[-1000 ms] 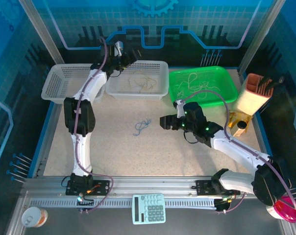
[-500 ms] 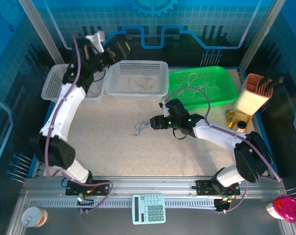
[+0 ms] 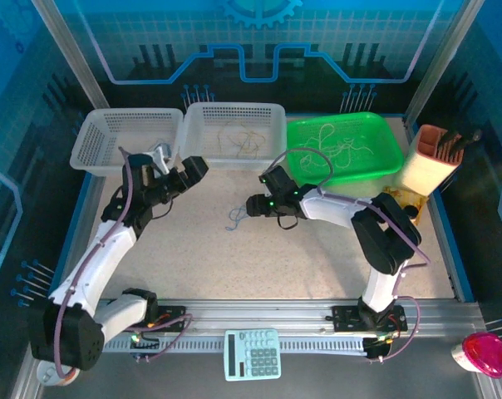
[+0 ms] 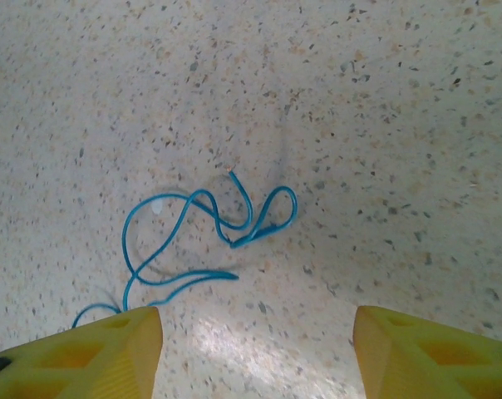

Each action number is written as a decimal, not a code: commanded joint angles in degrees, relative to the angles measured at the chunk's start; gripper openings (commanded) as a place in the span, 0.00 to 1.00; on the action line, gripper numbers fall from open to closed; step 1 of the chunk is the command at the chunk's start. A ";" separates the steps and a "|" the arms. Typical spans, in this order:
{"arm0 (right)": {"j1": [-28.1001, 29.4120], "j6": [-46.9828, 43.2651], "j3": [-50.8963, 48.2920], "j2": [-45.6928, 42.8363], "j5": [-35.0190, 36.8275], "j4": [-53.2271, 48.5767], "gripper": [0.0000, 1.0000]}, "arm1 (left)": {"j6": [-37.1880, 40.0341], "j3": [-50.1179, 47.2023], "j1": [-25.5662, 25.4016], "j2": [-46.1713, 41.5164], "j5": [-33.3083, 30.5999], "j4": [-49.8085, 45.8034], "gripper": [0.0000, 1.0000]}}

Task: Untangle the cables

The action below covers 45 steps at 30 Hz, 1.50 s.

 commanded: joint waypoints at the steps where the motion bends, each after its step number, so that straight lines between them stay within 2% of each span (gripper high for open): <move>1: 0.75 2.75 3.57 2.62 -0.17 -0.35 0.60 | -2.52 -3.06 -0.18 -3.13 -1.96 2.59 0.99; 19: 0.78 4.05 10.81 11.46 0.09 -4.41 0.43 | -3.48 -2.71 -0.18 -4.26 -1.06 2.62 0.99; 21: 0.77 4.05 10.79 11.71 -0.11 -4.29 0.34 | -3.57 -2.64 -0.18 -4.39 -0.88 2.72 0.99; 25: 0.77 3.12 9.88 10.00 -0.34 -3.41 0.05 | -3.48 -2.18 -0.18 -4.41 -0.79 2.12 0.99; 26: 0.77 2.29 9.40 8.87 -0.43 -2.92 0.00 | -3.64 -2.10 -0.18 -4.37 -0.63 2.03 0.99; 33: 0.61 -6.28 3.41 -3.62 -4.06 3.74 0.00 | -5.09 -0.70 -0.18 -3.59 3.45 4.20 0.99; 38: -0.83 -13.88 -1.76 -14.36 -13.86 10.43 0.00 | -7.14 0.99 -0.44 -2.44 8.02 7.68 0.99; 45: -6.07 -13.07 -4.49 -24.82 -22.54 14.54 0.00 | -7.83 2.22 -3.26 -1.06 8.57 10.38 0.99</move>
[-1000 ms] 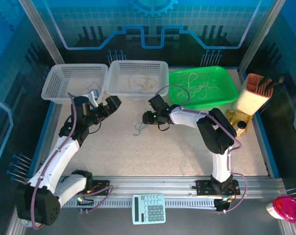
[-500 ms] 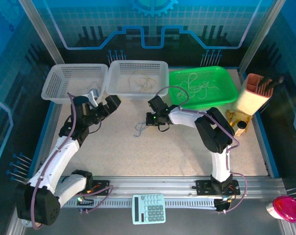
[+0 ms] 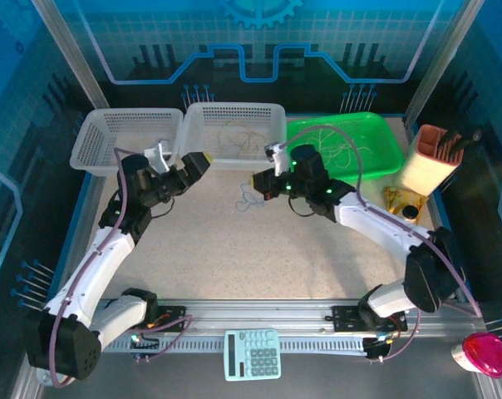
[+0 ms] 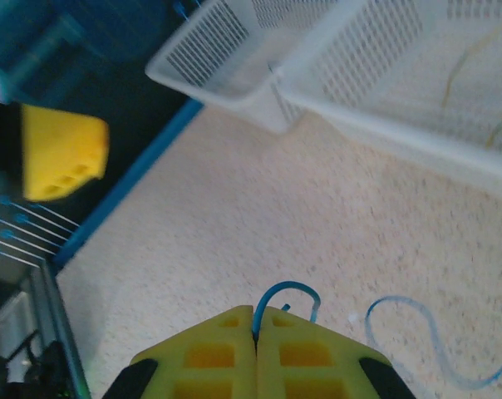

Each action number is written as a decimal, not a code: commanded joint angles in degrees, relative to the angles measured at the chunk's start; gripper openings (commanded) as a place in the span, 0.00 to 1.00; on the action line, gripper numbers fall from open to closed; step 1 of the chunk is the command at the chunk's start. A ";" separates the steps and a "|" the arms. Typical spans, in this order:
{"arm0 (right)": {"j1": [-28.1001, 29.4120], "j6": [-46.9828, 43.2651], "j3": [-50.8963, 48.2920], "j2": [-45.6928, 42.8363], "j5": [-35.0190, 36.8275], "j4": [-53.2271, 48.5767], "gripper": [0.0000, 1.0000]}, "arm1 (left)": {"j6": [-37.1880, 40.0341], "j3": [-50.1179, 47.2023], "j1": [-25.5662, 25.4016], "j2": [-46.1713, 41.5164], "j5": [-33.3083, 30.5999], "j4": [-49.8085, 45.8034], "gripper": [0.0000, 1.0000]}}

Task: Untangle the cables

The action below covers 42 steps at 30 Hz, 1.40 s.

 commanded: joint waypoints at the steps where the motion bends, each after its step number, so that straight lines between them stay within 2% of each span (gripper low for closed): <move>1: -2.54 -1.13 -1.07 -3.76 -6.16 3.35 0.00 | -1.54 1.43 -1.80 1.15 2.02 3.68 0.99; 5: -4.82 1.33 -0.34 -6.77 -7.37 3.83 0.00 | 0.13 0.81 -4.76 2.58 2.68 7.18 0.99; 13: -5.55 4.53 2.24 -8.47 -9.15 2.58 0.00 | 17.20 1.17 -12.11 4.66 1.74 3.62 0.98; 17: -5.51 5.10 2.67 -9.24 -8.52 2.13 0.00 | 25.52 2.44 -16.66 6.01 -2.86 -0.26 0.98; 22: -5.40 6.42 3.23 -9.90 -8.74 2.78 0.00 | 28.51 2.98 -19.33 8.85 -8.88 -0.24 0.99; 27: -4.54 8.52 3.96 -9.90 -9.26 4.58 0.00 | 29.00 4.01 -20.91 12.53 -11.49 4.11 0.99; 30: -4.11 10.09 4.88 -10.03 -9.60 5.99 0.00 | 28.91 4.92 -21.45 15.87 -12.32 6.26 0.89; 31: -4.06 10.61 5.22 -10.16 -9.57 6.33 0.00 | 28.71 4.88 -21.65 16.98 -12.33 7.30 0.82; 32: -4.04 11.08 5.66 -10.42 -9.46 6.64 0.00 | 28.49 4.68 -21.75 17.99 -12.36 8.41 0.72; 35: -4.13 12.21 7.12 -11.00 -9.05 7.26 0.00 | 26.95 3.79 -22.01 20.68 -12.25 12.57 0.34; 37: -4.15 12.73 8.20 -11.13 -8.96 7.57 0.00 | 25.50 3.11 -22.17 22.14 -11.93 14.91 0.17; 39: -4.34 13.23 9.18 -11.29 -8.53 7.83 0.00 | 24.32 2.44 -22.18 23.34 -11.57 16.51 0.12; 42: -4.98 14.14 10.59 -11.34 -7.96 8.71 0.00 | 23.20 1.24 -22.23 24.68 -11.08 17.76 0.12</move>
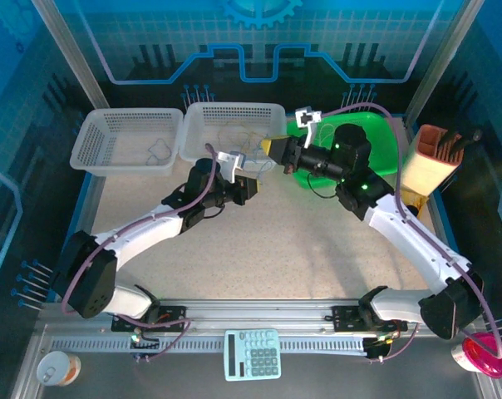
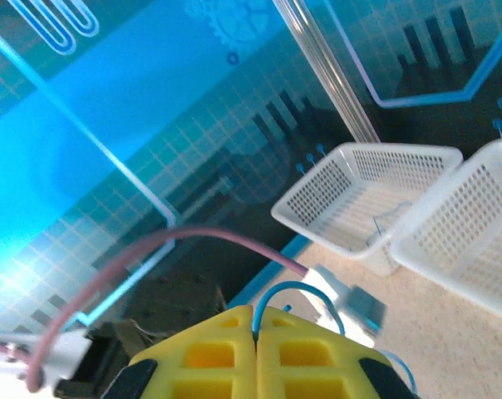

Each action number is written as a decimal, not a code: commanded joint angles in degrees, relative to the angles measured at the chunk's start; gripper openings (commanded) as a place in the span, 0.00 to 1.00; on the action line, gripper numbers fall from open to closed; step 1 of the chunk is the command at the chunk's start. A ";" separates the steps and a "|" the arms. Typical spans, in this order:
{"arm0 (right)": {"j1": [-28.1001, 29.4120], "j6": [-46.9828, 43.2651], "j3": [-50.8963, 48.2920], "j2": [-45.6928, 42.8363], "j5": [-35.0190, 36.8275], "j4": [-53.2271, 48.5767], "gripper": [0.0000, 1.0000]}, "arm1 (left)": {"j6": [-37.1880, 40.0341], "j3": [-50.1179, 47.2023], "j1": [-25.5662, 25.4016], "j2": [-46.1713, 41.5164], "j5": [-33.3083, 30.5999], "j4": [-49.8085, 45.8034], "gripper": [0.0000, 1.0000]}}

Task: Untangle the cables

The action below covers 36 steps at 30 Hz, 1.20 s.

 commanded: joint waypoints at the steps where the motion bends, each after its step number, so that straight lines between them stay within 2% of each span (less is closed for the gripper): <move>1: -0.64 2.26 3.11 -1.50 0.58 3.41 0.00 | -2.12 -1.72 -0.41 1.51 0.42 4.58 0.12; 8: -2.30 5.37 5.72 -0.55 -0.76 6.43 0.00 | -3.01 -5.35 -0.44 2.08 0.30 5.74 0.07; 10: -2.53 5.45 6.29 -0.36 -0.72 6.38 0.00 | -3.68 -6.11 -0.46 1.32 0.42 5.87 0.08; 12: -2.74 5.56 6.44 -0.35 -0.57 6.31 0.00 | -5.95 -6.83 -0.33 0.27 0.48 6.02 0.22; 15: -3.06 5.66 6.35 -0.48 -0.27 6.56 0.00 | -14.09 -8.63 0.44 -1.97 1.20 9.00 0.52; 17: -3.25 5.80 6.18 -0.47 0.04 6.84 0.00 | -21.49 -9.68 1.21 -2.70 2.37 12.40 0.64; 19: -3.35 5.93 6.09 -0.21 0.60 7.11 0.00 | -27.79 -11.55 1.55 -2.81 3.76 19.11 0.71; 21: -3.59 6.13 6.09 0.17 1.18 7.33 0.00 | -29.51 -11.94 1.59 -2.55 4.56 22.39 0.74; 27: -4.20 7.29 5.91 1.38 2.47 7.74 0.00 | -22.57 -10.78 1.31 -2.46 6.23 19.75 0.76; 30: -4.19 7.85 5.90 1.61 1.80 7.98 0.00 | -21.41 -10.48 1.32 -2.28 7.55 20.30 0.78; 34: -4.02 7.66 5.75 1.68 0.64 7.26 0.00 | -21.77 -10.44 1.46 -4.93 7.10 21.29 0.79; 36: -4.02 7.27 5.24 1.49 0.70 6.58 0.00 | -19.64 -9.80 1.41 -7.42 6.64 18.10 0.79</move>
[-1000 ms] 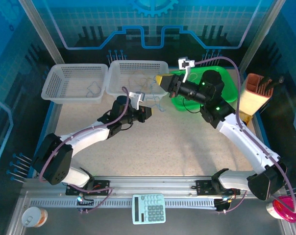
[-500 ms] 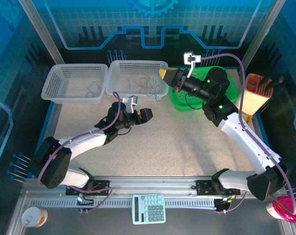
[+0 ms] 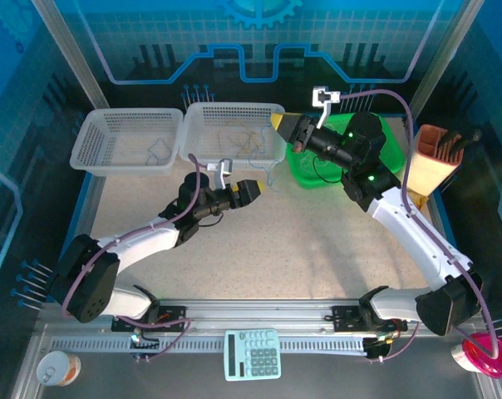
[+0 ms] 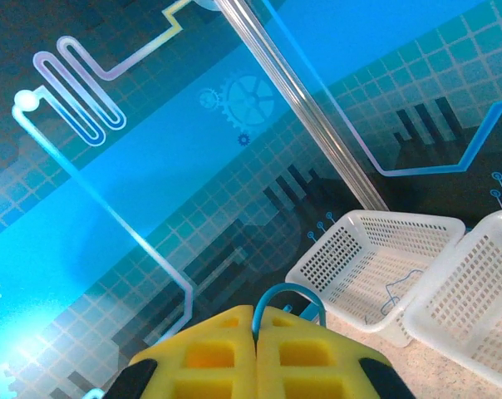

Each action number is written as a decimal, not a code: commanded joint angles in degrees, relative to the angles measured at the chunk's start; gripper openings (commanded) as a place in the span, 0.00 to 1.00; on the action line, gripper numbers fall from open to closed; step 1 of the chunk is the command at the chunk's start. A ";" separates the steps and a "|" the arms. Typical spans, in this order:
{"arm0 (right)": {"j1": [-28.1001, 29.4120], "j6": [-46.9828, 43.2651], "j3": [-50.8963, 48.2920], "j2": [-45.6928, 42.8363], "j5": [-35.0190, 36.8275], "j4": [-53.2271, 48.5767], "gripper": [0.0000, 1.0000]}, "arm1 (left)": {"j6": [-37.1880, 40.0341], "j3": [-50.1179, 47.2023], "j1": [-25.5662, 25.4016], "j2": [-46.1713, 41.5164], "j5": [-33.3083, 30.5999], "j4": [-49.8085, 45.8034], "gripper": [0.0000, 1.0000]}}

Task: Untangle the cables

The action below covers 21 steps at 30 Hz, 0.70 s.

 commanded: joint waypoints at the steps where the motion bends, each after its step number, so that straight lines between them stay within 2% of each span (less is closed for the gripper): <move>1: -0.52 -0.28 0.34 -0.25 -0.59 0.80 0.00 | 4.93 1.53 0.12 -5.92 0.46 -2.80 0.81; 7: -0.51 -2.25 -0.35 -0.45 -0.51 -1.86 0.00 | 14.47 2.44 0.47 -17.00 -2.27 -15.00 0.84; 10: -0.35 -2.74 0.07 0.06 -1.26 -3.11 0.00 | 19.65 5.88 0.53 -20.37 -2.57 -21.88 0.85; 16: 0.91 -4.44 1.93 1.73 -2.11 -6.87 0.00 | 29.43 17.02 0.47 -17.70 0.09 -31.21 0.85; 21: 3.00 -5.69 2.96 2.65 -2.03 -9.02 0.00 | 35.16 23.97 0.47 -12.67 0.67 -33.78 0.85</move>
